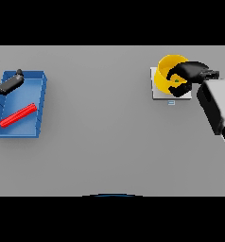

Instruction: Pick up the red beaker and tilt it to pour out 1 green nut into yellow bowl. Pick up the yellow bowl and place it on the metallic measuring scale.

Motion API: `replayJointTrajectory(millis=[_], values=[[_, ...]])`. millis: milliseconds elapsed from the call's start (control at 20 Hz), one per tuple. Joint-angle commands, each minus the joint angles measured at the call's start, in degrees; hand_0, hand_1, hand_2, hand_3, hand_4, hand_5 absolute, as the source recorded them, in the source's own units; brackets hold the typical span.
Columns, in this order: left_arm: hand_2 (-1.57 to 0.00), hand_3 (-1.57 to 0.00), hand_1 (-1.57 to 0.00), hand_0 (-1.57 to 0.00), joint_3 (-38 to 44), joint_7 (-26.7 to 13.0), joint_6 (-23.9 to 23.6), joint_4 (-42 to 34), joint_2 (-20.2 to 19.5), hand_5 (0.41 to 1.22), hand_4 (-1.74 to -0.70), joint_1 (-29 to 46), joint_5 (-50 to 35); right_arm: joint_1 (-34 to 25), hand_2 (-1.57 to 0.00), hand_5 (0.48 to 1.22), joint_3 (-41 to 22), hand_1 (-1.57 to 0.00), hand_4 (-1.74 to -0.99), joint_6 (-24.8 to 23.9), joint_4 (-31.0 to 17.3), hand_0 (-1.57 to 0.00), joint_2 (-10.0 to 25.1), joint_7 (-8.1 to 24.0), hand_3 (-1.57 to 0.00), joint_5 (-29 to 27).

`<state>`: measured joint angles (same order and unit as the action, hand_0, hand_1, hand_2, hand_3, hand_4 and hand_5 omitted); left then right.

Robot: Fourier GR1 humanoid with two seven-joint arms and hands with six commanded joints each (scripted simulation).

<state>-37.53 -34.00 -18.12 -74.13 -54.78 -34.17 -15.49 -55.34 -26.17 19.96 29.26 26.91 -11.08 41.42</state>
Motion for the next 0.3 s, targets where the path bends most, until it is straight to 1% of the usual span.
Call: replayJointTrajectory(millis=[0,50,200,250], values=[[0.0,0.0,0.0,0.0,0.1,0.1,-0.1,0.0,0.0,0.736,-0.81,0.2,-0.2,-0.2,-0.29,0.755,-0.3,-0.14,-1.356,0.0,-0.6,-0.16,0.0,-1.2,-0.47,0.3],[0.0,0.0,0.0,0.0,0.0,0.2,0.2,-0.6,-0.6,0.736,-0.81,0.5,-0.2,-0.4,-0.24,0.746,-0.5,-0.12,-1.346,0.1,-1.3,-0.13,0.1,-1.9,-0.44,0.5],[0.0,0.0,0.0,0.0,0.4,-1.0,-0.2,-1.0,-0.6,0.734,-0.82,0.3,-0.7,-0.4,-0.14,0.735,-1.1,-0.06,-1.316,0.1,-1.9,-0.07,-0.5,-1.5,-0.37,1.1],[0.0,0.0,0.0,0.0,0.4,-0.5,0.1,-0.9,-0.5,0.734,-0.82,0.2,-0.6,-0.5,-0.12,0.733,-1.2,-0.05,-1.308,0.1,-2.0,-0.05,-0.2,-1.6,-0.35,1.3]])
